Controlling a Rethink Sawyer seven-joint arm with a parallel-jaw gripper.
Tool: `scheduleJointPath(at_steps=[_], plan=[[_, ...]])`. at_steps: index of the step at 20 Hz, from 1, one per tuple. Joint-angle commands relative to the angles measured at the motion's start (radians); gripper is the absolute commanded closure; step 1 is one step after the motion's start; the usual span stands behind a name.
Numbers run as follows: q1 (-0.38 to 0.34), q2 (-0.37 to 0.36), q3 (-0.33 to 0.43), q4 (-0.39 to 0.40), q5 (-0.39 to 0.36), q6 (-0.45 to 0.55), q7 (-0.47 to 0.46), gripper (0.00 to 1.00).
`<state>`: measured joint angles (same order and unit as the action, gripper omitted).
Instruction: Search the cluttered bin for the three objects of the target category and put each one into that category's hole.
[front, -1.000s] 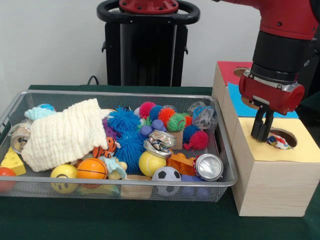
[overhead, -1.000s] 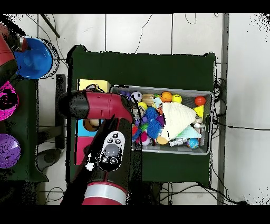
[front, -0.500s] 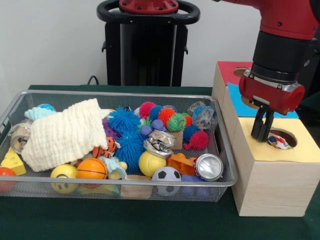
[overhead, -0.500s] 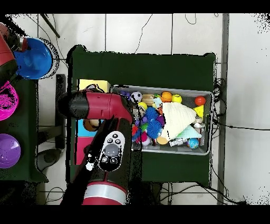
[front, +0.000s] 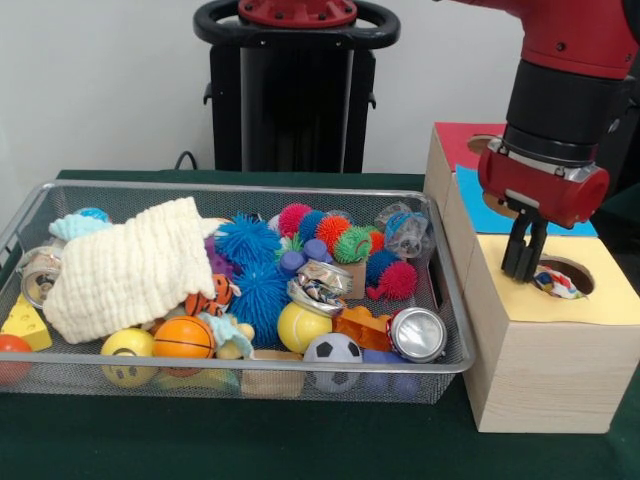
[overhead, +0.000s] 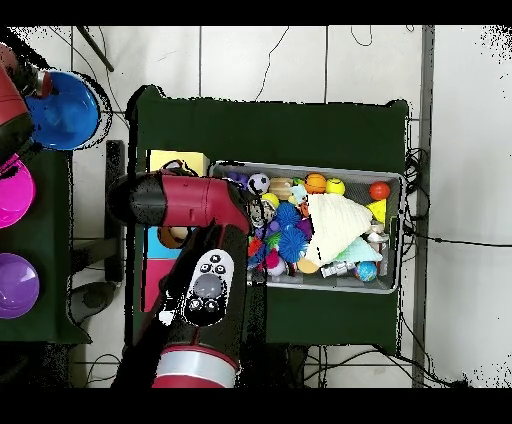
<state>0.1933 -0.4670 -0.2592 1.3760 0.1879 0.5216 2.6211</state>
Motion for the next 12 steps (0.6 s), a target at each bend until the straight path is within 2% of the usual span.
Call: scheduleJointPath(at_steps=[1, 12], plan=[[-0.001, 0.033, 0.023, 0.008, -0.01, 0.032, 0.098, 1.0], [0.01, 0.035, 0.025, 0.008, 0.0, 0.022, 0.107, 1.0]])
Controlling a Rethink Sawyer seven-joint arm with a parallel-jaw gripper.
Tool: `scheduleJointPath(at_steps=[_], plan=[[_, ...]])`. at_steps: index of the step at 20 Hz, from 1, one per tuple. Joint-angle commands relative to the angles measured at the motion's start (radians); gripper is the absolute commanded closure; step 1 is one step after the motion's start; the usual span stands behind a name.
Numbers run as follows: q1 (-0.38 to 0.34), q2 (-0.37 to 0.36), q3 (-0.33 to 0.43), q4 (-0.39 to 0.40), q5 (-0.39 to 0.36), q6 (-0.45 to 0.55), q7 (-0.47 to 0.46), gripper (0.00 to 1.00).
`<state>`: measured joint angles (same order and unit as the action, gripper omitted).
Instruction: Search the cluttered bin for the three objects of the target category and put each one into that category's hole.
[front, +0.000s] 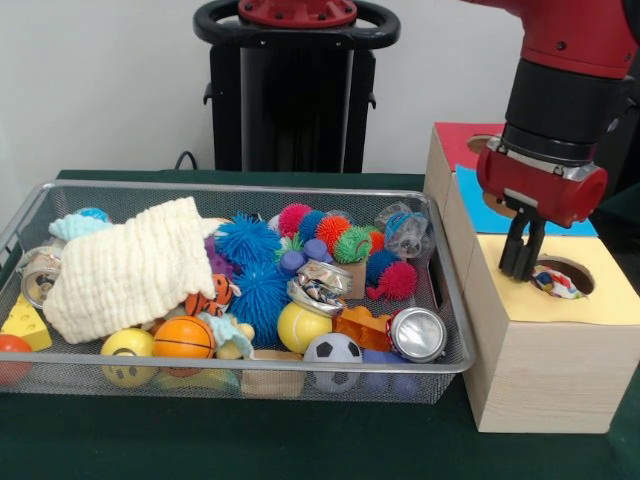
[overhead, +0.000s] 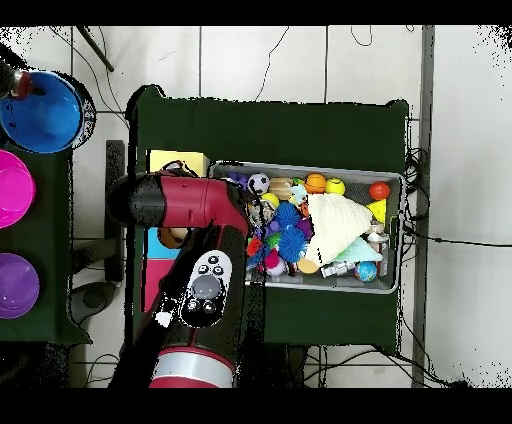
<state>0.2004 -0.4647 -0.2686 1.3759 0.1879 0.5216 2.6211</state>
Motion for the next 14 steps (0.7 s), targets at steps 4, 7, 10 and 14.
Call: scheduleJointPath(at_steps=[4, 7, 10, 14], plan=[[0.012, 0.039, 0.029, 0.002, 0.006, 0.019, 0.122, 1.0], [0.013, 0.042, 0.03, -0.003, 0.01, 0.019, 0.125, 1.0], [0.017, 0.035, 0.027, 0.009, 0.013, 0.014, 0.132, 1.0], [0.028, 0.045, 0.022, -0.005, 0.022, 0.021, 0.149, 1.0]])
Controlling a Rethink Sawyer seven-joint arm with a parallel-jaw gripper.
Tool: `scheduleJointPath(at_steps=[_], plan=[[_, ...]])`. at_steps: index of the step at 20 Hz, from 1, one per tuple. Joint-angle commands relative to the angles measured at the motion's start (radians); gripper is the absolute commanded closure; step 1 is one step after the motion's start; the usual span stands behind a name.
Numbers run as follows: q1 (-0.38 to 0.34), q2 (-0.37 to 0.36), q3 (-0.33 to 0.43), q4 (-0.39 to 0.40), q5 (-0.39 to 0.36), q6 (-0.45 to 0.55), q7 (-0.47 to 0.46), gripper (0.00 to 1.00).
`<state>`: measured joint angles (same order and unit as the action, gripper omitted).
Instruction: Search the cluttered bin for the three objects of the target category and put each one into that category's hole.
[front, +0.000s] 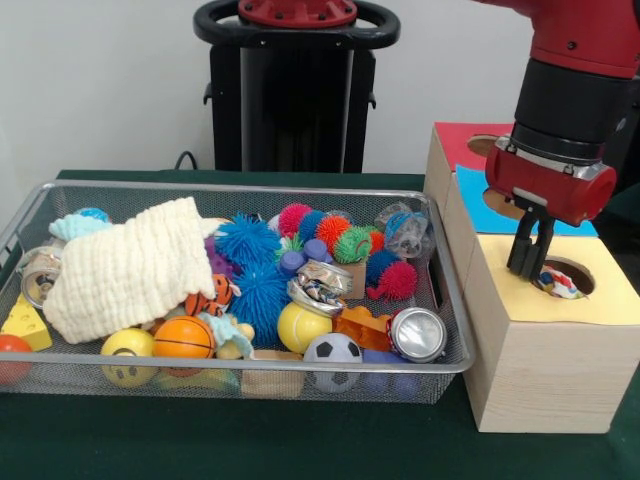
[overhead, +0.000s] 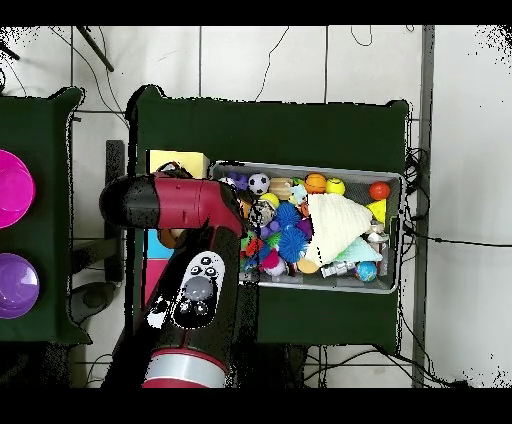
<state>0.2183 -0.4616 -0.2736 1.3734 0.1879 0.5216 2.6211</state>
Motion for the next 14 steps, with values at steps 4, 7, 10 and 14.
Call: scheduleJointPath(at_steps=[4, 7, 10, 14], plan=[[0.017, 0.048, 0.023, -0.009, 0.026, 0.019, 0.158, 1.0], [0.02, 0.055, 0.025, -0.013, 0.031, 0.009, 0.161, 1.0], [0.023, 0.062, 0.023, -0.019, 0.035, 0.003, 0.167, 1.0], [0.029, 0.074, 0.022, -0.035, 0.042, 0.0, 0.173, 1.0]])
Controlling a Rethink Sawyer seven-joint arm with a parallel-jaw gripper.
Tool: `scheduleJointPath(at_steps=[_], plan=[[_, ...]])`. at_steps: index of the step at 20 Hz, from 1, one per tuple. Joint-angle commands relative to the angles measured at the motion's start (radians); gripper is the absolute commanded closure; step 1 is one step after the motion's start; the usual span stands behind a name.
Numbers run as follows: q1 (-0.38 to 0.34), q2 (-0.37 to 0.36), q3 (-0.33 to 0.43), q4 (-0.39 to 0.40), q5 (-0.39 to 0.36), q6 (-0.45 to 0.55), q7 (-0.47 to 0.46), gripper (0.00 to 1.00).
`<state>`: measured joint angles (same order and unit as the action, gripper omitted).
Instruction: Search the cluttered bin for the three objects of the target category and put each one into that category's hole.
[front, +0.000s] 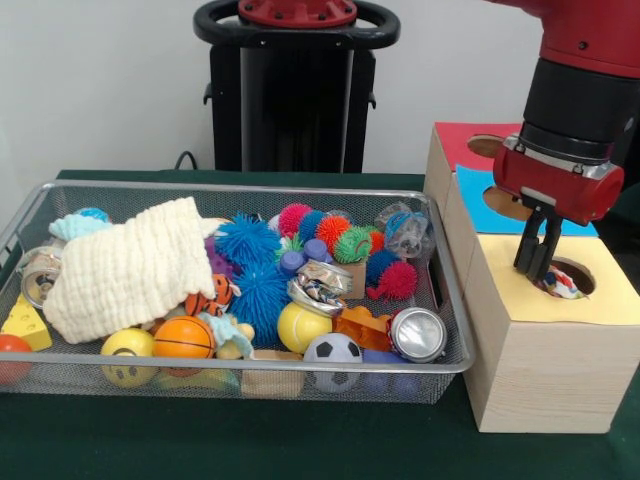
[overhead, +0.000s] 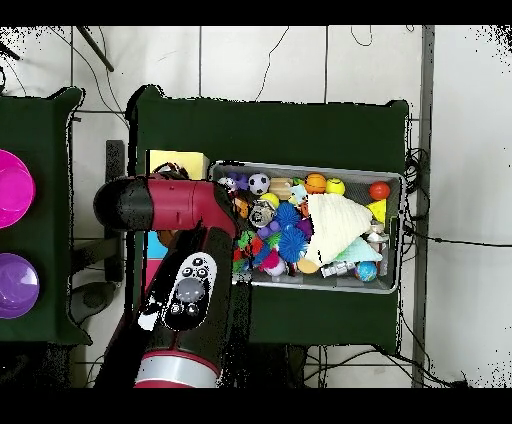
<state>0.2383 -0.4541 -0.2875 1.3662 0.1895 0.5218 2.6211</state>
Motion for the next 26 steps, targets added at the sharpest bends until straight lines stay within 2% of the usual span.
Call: scheduleJointPath(at_steps=[1, 26], plan=[[0.009, 0.071, 0.036, -0.032, 0.043, -0.003, 0.175, 1.0], [0.054, 0.158, -0.005, -0.118, 0.128, -0.046, 0.214, 1.0]])
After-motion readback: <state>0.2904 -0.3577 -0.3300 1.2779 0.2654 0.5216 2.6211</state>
